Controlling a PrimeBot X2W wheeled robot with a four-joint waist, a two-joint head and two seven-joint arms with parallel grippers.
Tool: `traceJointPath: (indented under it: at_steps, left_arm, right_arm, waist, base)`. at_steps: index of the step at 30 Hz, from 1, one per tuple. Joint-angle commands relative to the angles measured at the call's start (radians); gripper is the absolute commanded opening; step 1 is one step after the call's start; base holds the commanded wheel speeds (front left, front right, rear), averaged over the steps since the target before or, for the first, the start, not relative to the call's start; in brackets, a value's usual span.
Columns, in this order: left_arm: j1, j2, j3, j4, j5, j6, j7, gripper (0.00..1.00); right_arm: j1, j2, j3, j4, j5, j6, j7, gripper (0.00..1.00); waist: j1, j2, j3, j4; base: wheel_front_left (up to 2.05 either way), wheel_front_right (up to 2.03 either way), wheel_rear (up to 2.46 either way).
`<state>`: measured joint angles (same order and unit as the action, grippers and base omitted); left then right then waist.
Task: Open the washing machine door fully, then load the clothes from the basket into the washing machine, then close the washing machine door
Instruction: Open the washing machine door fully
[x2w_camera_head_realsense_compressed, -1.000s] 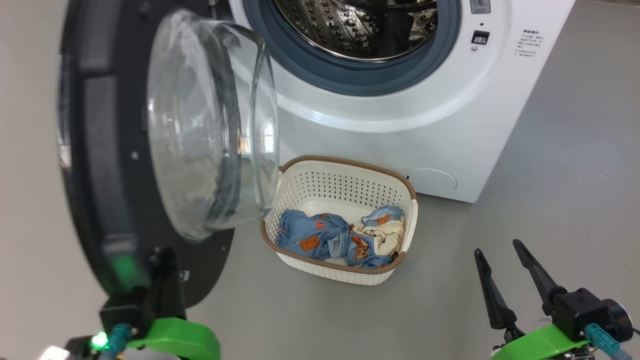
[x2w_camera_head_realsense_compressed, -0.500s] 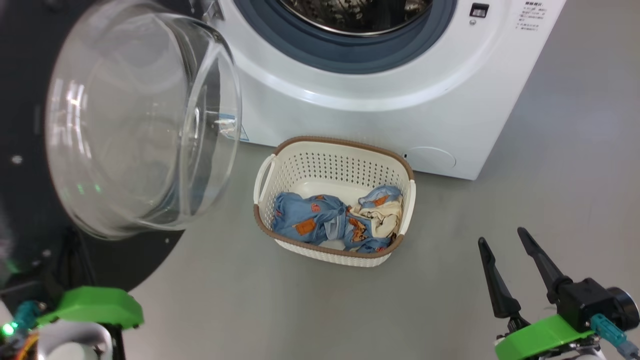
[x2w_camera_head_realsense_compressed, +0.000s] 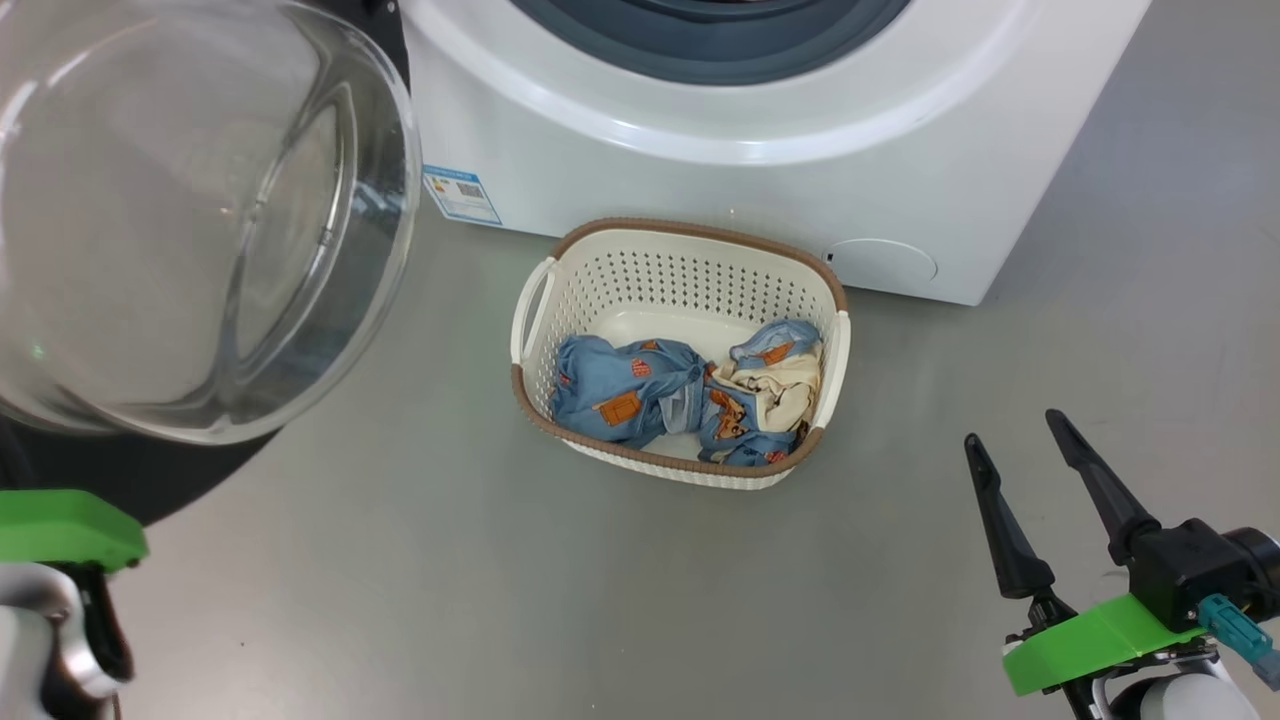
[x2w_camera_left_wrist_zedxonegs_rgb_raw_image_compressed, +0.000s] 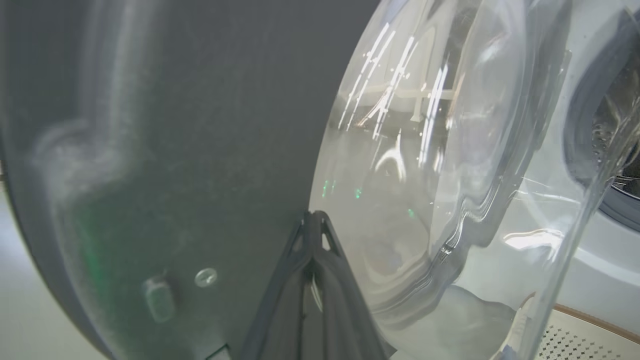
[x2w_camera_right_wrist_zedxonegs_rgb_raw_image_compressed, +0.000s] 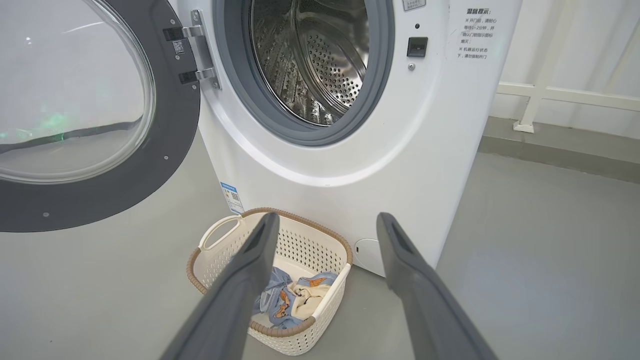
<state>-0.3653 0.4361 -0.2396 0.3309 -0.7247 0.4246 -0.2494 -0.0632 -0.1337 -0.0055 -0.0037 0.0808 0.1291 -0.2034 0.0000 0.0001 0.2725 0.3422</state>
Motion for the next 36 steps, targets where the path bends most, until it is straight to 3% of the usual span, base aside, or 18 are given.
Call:
traceJointPath:
  at_steps: [1, 22, 29, 36]
  left_arm:
    - [-0.048, 0.069, 0.077, 0.013, 0.001, -0.014, -0.011, 0.00]
    - [-0.154, 0.030, 0.328, 0.236, 0.173, -0.224, -0.012, 0.00]
    - [-0.105, -0.018, 0.416, 0.196, 0.249, -0.247, -0.012, 0.00]
    - [0.024, -0.105, 0.491, 0.055, 0.347, -0.273, -0.012, 0.00]
  right_arm:
    - [-0.021, -0.010, 0.026, -0.030, 0.010, 0.002, 0.002, 1.00]
    - [-0.033, -0.024, 0.028, -0.031, 0.015, 0.002, 0.007, 1.00]
    - [-0.033, -0.013, 0.033, -0.017, 0.027, 0.002, -0.002, 1.00]
    - [-0.018, 0.007, 0.038, -0.006, 0.031, 0.002, -0.016, 1.00]
  waist:
    - [0.0000, -0.0001, 0.010, 0.002]
    - [0.0000, -0.0001, 0.015, -0.001]
    - [0.0000, -0.0001, -0.005, -0.016]
    - [0.0000, -0.0001, -0.047, -0.030]
  base:
    - [0.00, 0.00, 0.00]
    - [0.00, 0.00, 0.00]
    - [0.00, 0.00, 0.00]
    - [0.00, 0.00, 0.00]
